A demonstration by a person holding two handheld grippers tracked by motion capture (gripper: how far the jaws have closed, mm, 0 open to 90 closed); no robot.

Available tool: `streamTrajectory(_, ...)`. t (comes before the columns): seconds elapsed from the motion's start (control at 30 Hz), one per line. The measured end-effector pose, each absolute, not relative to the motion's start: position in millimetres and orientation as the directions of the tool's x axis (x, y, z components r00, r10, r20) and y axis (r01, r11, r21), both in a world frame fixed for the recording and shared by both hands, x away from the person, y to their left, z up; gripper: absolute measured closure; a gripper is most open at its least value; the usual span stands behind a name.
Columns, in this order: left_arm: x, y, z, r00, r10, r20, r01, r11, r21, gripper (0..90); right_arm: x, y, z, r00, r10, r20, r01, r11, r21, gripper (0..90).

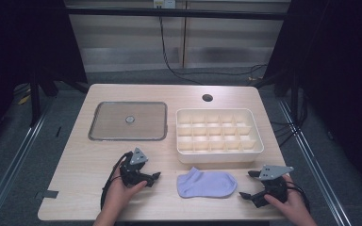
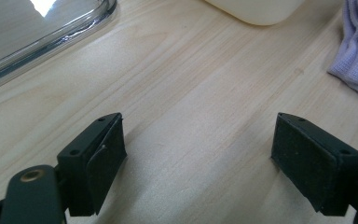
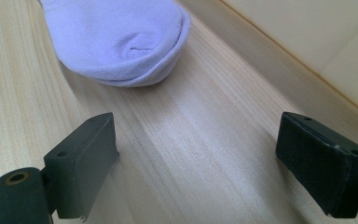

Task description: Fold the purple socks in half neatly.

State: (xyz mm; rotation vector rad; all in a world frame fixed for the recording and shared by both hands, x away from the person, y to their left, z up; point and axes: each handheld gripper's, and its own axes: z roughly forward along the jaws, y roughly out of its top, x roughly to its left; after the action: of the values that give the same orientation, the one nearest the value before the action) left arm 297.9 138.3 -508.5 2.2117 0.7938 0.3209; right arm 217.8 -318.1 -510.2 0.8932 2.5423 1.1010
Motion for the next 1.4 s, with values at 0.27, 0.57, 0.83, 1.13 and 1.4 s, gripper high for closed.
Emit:
streamTrajectory(0.27, 298, 138, -509, 0.779, 0.627, -0.018, 0.442, -0.528, 0.725, 15.4, 218, -318, -510, -0.786, 0.617, 0.029, 0.443, 0.531, 0.722, 11.6)
streamTrajectory(0.57, 298, 138, -509, 0.779, 0.627, -0.027, 0.445, -0.522, 0.727, 15.5, 217, -318, -510, -0.782, 0.622, 0.029, 0.448, 0.529, 0.721, 11.6)
streamTrajectory(0.83, 296, 128, -499, 0.792, 0.603, -0.096, 0.49, -0.534, 0.689, 17.8, 217, -317, -510, -0.781, 0.625, 0.026, 0.446, 0.527, 0.724, 12.2)
streamTrajectory(1.13, 286, 113, -483, 0.81, 0.561, -0.171, 0.509, -0.528, 0.68, 20.8, 217, -317, -510, -0.779, 0.626, 0.033, 0.45, 0.522, 0.725, 13.0)
streamTrajectory(1.4, 278, 101, -473, 0.82, 0.536, -0.2, 0.516, -0.542, 0.663, 27.9, 215, -320, -507, -0.784, 0.619, 0.038, 0.448, 0.523, 0.725, 24.7)
